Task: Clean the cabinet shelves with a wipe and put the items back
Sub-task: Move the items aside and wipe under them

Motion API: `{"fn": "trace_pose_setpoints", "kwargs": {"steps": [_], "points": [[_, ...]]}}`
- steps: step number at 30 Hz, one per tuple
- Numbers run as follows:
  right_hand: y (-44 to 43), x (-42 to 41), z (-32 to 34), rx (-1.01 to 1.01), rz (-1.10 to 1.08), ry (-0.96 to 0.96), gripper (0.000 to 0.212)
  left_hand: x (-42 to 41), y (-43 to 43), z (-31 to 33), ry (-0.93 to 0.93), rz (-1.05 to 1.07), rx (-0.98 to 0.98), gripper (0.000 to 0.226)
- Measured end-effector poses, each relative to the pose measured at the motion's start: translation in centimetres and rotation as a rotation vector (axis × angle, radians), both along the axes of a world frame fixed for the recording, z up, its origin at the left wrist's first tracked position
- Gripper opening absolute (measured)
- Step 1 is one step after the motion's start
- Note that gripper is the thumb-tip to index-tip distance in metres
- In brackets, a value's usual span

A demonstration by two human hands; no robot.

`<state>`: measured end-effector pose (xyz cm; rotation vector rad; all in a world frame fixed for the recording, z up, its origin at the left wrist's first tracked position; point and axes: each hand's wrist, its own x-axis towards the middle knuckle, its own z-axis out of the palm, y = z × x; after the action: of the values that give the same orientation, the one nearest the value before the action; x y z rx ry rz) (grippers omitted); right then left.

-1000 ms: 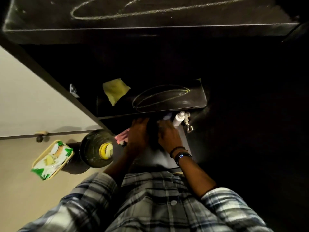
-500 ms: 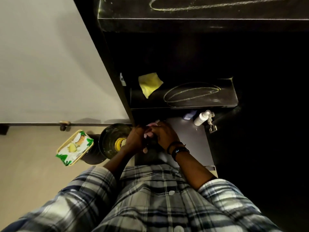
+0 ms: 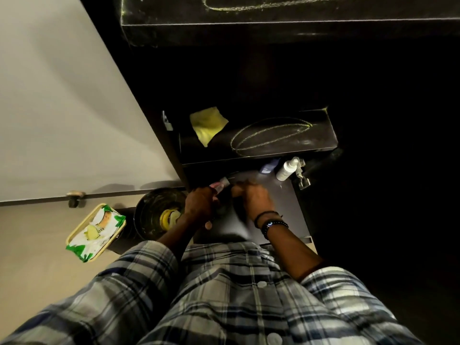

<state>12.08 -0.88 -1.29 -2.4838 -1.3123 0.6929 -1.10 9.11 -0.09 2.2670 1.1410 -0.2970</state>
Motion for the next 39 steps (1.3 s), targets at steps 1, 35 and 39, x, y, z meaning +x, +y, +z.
{"fn": "trace_pose_setpoints", "kwargs": {"steps": [1,35,39], "points": [[-0.3,0.2,0.0,-0.014,-0.023,-0.012,0.031,0.2,0.1,-0.1,0.007,-0.001,-0.009,0.029],[-12.3,8.0,2.4,-0.210,-0.151,-0.169,0.046,17.9,-10.1,-1.5,-0.254,-0.381,-0.001,0.024],[-12.4,8.3,2.2,-0.224,-0.140,-0.158,0.050,17.5,-10.0,-2.9,-0.356,-0.390,0.013,0.027]]}}
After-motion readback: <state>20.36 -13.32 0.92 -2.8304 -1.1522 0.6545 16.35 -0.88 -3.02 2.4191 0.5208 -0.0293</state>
